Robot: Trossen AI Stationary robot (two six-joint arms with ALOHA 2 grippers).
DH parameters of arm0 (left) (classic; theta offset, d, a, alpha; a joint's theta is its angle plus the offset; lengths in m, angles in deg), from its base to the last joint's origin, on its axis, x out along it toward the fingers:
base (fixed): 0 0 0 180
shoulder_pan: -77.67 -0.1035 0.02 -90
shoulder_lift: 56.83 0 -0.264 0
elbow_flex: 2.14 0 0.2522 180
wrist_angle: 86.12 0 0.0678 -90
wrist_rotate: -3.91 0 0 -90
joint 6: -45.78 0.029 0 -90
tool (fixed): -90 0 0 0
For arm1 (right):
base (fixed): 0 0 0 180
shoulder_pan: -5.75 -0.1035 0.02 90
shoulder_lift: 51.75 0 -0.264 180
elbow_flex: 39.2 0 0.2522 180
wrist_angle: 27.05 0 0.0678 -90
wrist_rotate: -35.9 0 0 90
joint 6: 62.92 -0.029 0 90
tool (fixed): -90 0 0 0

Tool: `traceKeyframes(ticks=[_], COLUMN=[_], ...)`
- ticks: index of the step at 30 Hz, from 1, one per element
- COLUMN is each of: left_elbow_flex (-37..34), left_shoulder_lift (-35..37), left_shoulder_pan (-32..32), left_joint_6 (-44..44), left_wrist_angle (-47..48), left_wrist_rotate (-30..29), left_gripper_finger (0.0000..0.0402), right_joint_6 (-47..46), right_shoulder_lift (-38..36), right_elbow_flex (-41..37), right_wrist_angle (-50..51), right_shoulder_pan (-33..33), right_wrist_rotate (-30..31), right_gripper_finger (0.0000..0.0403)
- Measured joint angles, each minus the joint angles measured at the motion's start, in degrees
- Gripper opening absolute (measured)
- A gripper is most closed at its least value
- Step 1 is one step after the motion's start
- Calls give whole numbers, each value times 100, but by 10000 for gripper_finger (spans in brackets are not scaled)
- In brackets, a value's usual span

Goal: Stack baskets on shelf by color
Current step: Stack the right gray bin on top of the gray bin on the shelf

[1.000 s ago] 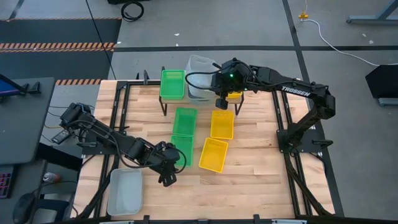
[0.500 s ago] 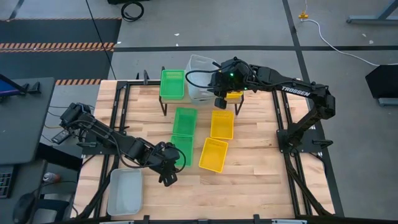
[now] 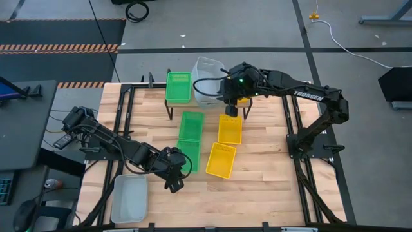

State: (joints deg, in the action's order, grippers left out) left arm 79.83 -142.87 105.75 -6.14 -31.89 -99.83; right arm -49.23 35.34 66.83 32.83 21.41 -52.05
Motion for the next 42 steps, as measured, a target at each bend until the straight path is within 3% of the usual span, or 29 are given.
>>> traceKeyframes(ticks=[9, 15, 24, 32, 42], left_elbow_flex=[0, 0, 0, 0, 0], left_shoulder_lift=[0, 0, 0, 0, 0], left_shoulder_pan=[2, 2, 2, 6, 17], left_joint_6=[-2, -20, -123, -147, -177], left_wrist_angle=[2, 2, 2, 2, 7], left_wrist_rotate=[2, 0, 0, 0, 42], left_gripper_finger=[172, 172, 172, 172, 172], right_joint_6=[0, -1, 27, 549, 1053], right_shoulder_lift=[2, 2, 4, 4, -55], right_elbow_flex=[0, -264, -431, -431, -240], right_wrist_angle=[377, 294, 195, -94, -599], right_shoulder_pan=[402, 507, 424, 399, 302], right_wrist_rotate=[101, -403, -225, -242, -125], right_gripper_finger=[194, 196, 151, 15, 7])
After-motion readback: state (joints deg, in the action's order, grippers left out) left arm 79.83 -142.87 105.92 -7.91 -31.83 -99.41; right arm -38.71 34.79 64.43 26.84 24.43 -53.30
